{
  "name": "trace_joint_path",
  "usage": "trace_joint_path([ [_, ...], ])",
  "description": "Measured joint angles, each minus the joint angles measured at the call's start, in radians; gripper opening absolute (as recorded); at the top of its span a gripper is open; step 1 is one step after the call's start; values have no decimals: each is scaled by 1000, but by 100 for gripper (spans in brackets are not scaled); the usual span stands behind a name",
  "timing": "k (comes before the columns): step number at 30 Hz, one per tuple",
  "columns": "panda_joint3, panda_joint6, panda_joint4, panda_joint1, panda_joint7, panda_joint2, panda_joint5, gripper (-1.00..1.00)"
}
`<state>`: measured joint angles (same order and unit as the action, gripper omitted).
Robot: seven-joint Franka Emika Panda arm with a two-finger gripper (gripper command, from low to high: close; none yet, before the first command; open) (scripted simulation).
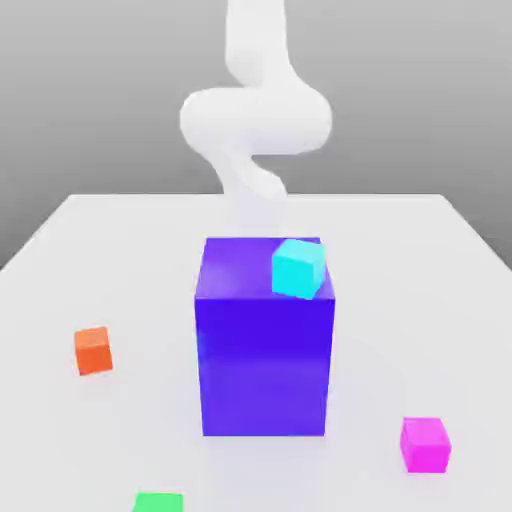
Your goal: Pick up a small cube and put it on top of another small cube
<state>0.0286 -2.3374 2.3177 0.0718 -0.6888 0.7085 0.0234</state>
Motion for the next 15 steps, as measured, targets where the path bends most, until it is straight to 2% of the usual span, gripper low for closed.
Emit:
trace_joint_path([
  [8, 66, -120, 57, 207, 369, -298, 87, 0],
  [15, 61, -223, 105, 329, 676, -553, 150, 0],
])
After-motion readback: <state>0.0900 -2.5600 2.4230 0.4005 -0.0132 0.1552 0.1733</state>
